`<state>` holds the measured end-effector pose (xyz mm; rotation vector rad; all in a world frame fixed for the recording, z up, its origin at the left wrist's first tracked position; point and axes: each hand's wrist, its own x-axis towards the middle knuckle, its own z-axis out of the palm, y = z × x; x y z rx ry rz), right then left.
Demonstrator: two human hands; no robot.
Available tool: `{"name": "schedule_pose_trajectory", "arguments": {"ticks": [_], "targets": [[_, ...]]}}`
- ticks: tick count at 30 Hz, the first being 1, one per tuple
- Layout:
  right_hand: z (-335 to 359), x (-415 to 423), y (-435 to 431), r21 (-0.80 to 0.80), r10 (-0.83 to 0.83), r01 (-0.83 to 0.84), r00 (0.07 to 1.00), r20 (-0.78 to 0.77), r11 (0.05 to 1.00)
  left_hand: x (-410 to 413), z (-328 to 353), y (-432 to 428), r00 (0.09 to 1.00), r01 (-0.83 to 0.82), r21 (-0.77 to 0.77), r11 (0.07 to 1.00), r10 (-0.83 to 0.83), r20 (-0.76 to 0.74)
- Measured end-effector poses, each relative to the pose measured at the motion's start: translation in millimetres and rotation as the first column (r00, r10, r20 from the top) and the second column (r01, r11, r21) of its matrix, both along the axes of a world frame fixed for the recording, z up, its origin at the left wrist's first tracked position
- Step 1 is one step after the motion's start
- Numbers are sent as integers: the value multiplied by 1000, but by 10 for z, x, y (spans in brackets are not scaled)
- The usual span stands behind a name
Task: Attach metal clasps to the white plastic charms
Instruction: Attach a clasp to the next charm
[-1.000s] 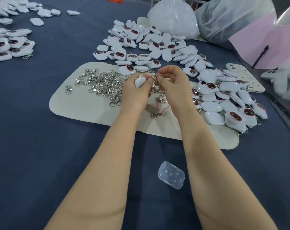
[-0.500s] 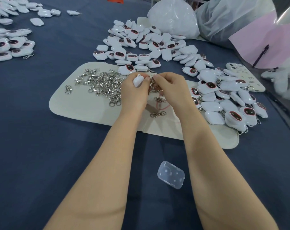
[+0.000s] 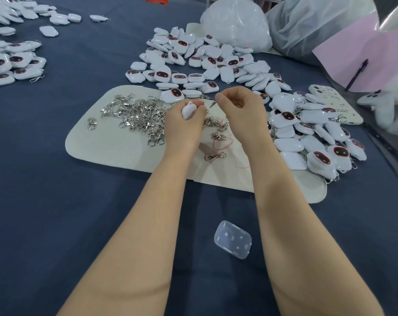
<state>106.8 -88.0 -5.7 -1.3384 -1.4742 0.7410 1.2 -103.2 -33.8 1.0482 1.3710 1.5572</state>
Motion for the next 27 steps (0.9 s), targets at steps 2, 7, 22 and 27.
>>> {"name": "schedule_pose_trajectory", "arguments": {"ticks": [2, 7, 22, 27], "targets": [[15, 3, 6, 23, 12, -14, 997, 82, 1000, 0, 6, -8, 1000, 0, 15, 1000, 0, -9], [61, -29, -6, 22, 73, -80, 973, 219, 997, 19, 29, -27, 992, 16, 76, 997, -7, -125], [10, -97, -8, 88, 71, -91, 976, 208, 992, 0, 35, -26, 995, 26, -16, 1000, -27, -99], [3, -77, -10, 111, 97, -140, 941, 324, 984, -4, 52, -32, 986, -17, 7, 1000, 18, -164]]}}
